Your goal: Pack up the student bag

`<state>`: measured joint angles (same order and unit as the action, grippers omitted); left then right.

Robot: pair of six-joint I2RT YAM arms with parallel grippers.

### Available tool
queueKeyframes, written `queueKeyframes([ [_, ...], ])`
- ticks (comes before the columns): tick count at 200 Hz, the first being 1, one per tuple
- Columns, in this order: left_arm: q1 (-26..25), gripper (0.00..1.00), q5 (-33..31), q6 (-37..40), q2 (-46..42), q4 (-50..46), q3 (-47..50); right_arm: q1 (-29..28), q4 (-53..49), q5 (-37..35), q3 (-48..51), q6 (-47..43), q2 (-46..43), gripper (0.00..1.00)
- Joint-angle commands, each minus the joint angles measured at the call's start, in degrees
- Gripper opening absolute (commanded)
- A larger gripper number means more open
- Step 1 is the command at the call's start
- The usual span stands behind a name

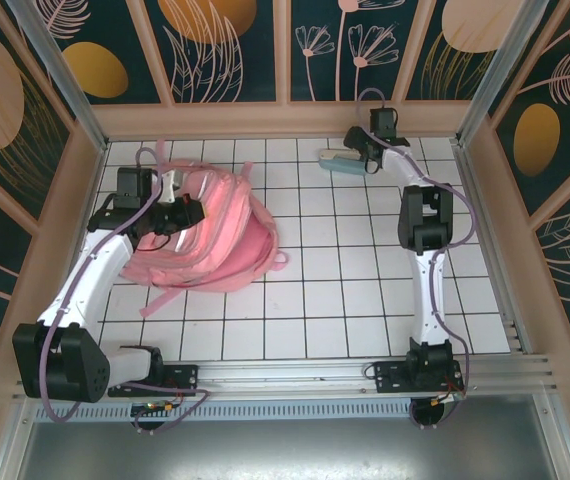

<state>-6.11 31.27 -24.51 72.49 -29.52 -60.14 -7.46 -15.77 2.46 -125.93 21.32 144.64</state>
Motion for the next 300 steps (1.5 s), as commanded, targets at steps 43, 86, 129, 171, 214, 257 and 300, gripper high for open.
queueKeyframes([
  [43,-4.36,0.00,3.54,-4.76,1.07,7.02,-1.31,1.85,-1.64,2.67,-6.18,-1.91,3.69,0.80],
  [86,-4.88,0.00,2.50,-5.78,0.95,8.82,-0.39,2.69,-4.25,10.18,-7.30,-3.08,6.17,0.77],
  [129,-4.83,0.00,2.33,-5.72,0.29,9.39,1.16,2.12,-9.58,15.53,-4.88,-3.05,4.64,0.70],
  [171,-4.88,0.00,3.01,-4.89,0.61,9.83,0.99,-2.12,-2.03,14.34,16.94,-2.19,-8.59,0.70],
  [214,-4.88,0.00,3.79,-3.84,1.07,9.92,1.56,-7.85,-0.29,12.16,30.86,1.70,-17.08,0.70],
  [257,-4.88,0.00,4.24,-2.17,2.28,8.83,0.75,-11.93,3.45,11.17,42.50,5.61,-25.09,0.74],
  [300,-4.81,0.00,4.86,-1.46,3.94,8.95,0.24,-12.95,-1.40,6.64,37.36,-1.44,-25.50,0.79],
])
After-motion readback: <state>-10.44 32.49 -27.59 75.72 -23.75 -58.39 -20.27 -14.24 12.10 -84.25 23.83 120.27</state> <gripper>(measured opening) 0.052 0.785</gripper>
